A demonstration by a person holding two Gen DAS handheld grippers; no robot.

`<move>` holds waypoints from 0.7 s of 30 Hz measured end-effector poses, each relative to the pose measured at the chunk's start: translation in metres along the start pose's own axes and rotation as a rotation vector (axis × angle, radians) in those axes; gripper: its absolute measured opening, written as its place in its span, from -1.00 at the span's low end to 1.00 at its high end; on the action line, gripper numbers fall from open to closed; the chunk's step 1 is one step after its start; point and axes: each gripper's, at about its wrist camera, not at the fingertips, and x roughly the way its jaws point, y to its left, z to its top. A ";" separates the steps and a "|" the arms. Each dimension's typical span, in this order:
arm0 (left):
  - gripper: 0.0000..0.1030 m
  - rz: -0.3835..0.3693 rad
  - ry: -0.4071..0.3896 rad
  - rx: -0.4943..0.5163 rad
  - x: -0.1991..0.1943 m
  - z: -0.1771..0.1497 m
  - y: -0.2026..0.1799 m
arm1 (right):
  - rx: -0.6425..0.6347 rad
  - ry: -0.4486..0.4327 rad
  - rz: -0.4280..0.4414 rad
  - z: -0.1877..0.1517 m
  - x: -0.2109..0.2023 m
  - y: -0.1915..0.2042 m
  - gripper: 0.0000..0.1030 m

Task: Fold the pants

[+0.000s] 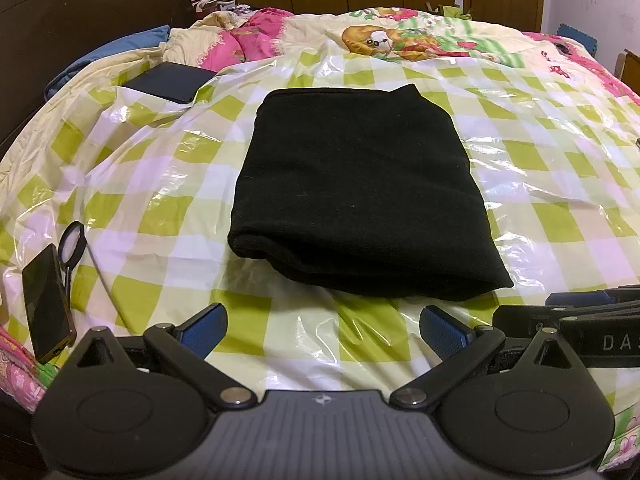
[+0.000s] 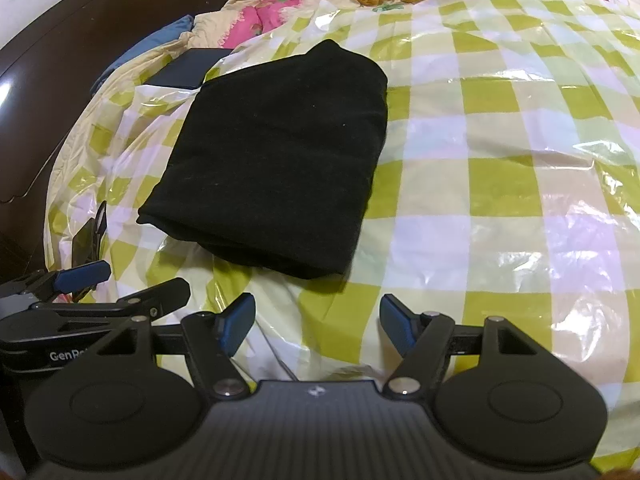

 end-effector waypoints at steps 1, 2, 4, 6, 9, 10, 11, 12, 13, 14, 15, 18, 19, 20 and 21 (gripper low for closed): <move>1.00 0.000 0.001 0.001 0.000 0.000 0.000 | -0.001 0.001 0.001 0.000 0.000 0.001 0.36; 1.00 0.001 0.002 0.002 0.001 0.000 0.000 | -0.002 0.001 0.002 0.000 0.000 0.000 0.36; 1.00 0.003 0.005 0.003 0.002 -0.001 -0.001 | -0.009 0.001 0.003 -0.001 0.000 0.001 0.36; 1.00 0.002 0.007 0.001 0.002 -0.001 0.000 | -0.012 -0.001 0.002 -0.001 0.001 0.000 0.36; 1.00 0.001 0.008 0.003 0.002 -0.001 -0.001 | -0.006 0.004 0.002 -0.001 0.001 0.001 0.36; 1.00 0.001 0.008 0.004 0.003 -0.001 -0.001 | -0.005 0.004 0.001 -0.001 0.001 0.001 0.36; 1.00 0.002 0.008 0.006 0.003 -0.001 -0.001 | -0.005 0.005 0.002 -0.001 0.001 0.001 0.36; 1.00 0.002 0.008 0.007 0.003 -0.001 -0.001 | -0.004 0.006 0.002 0.000 0.001 0.000 0.36; 1.00 0.002 0.009 0.008 0.003 -0.001 -0.001 | -0.003 0.006 0.002 0.000 0.001 0.000 0.36; 1.00 0.002 0.009 0.009 0.003 -0.001 -0.001 | -0.003 0.006 0.003 0.000 0.001 -0.001 0.36; 1.00 0.003 0.009 0.009 0.003 -0.001 -0.001 | -0.004 0.006 0.003 0.000 0.001 -0.001 0.36; 1.00 0.005 0.011 0.013 0.004 0.000 -0.002 | -0.001 0.009 0.003 0.000 0.001 0.000 0.36; 1.00 0.005 0.012 0.014 0.004 0.000 -0.002 | -0.001 0.010 0.002 0.000 0.002 -0.001 0.36; 1.00 0.005 0.013 0.015 0.005 0.000 -0.002 | -0.001 0.011 0.001 0.000 0.002 -0.001 0.37; 1.00 0.005 0.014 0.015 0.005 0.000 -0.002 | 0.000 0.012 0.001 0.000 0.002 -0.001 0.37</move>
